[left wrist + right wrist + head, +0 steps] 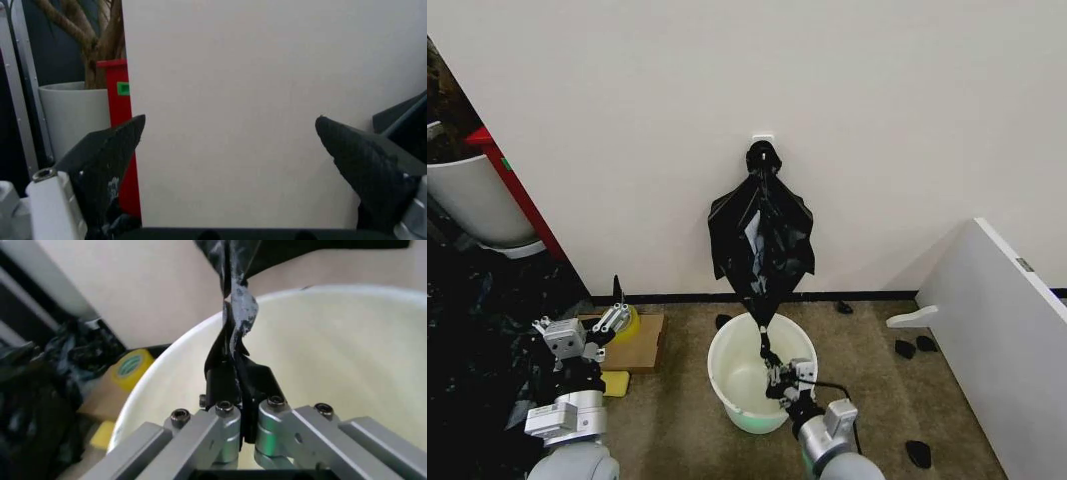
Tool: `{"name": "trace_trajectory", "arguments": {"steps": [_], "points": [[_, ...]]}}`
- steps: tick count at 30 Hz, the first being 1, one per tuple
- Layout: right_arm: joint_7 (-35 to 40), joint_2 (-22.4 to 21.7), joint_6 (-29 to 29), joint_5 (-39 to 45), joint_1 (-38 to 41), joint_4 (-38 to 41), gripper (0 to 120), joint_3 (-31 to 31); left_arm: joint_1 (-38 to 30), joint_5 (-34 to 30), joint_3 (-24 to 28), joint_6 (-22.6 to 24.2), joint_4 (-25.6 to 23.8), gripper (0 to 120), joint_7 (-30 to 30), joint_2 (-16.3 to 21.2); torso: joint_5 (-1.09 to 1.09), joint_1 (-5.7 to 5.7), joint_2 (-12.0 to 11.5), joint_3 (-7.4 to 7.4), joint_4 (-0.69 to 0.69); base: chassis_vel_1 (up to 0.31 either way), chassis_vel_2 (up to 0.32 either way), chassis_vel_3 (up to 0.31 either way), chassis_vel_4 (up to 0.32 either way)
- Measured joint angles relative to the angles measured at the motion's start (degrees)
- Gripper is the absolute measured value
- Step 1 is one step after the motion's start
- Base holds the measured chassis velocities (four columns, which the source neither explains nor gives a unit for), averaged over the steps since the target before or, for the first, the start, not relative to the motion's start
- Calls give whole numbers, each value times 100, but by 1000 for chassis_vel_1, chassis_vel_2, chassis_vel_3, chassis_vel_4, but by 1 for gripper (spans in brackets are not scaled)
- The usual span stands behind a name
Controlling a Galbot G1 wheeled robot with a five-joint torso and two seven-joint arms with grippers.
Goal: Place the garbage bag over the trash bin.
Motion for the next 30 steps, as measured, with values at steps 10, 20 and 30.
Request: {"name": "trace_trajectory", "arguments": {"steps": [10, 20, 30], "points": [[-1287, 47, 1023, -732, 24, -266, 0, 342, -41, -81, -32, -2, 16, 100, -40, 70, 0, 0, 0, 0, 0, 0, 0, 0, 0], [-2750, -69, 2235, -3025, -116, -666, 34, 1460, -156, -126, 12, 22, 146, 100, -55, 85, -1, 0, 0, 1, -1, 0, 0, 0, 0], [-895, 148, 1767, -3963, 324, -263, 74, 1360, -275, -127, 23, 46, 322, 100, -53, 88, 0, 0, 0, 1, 0, 0, 0, 0, 0]]}}
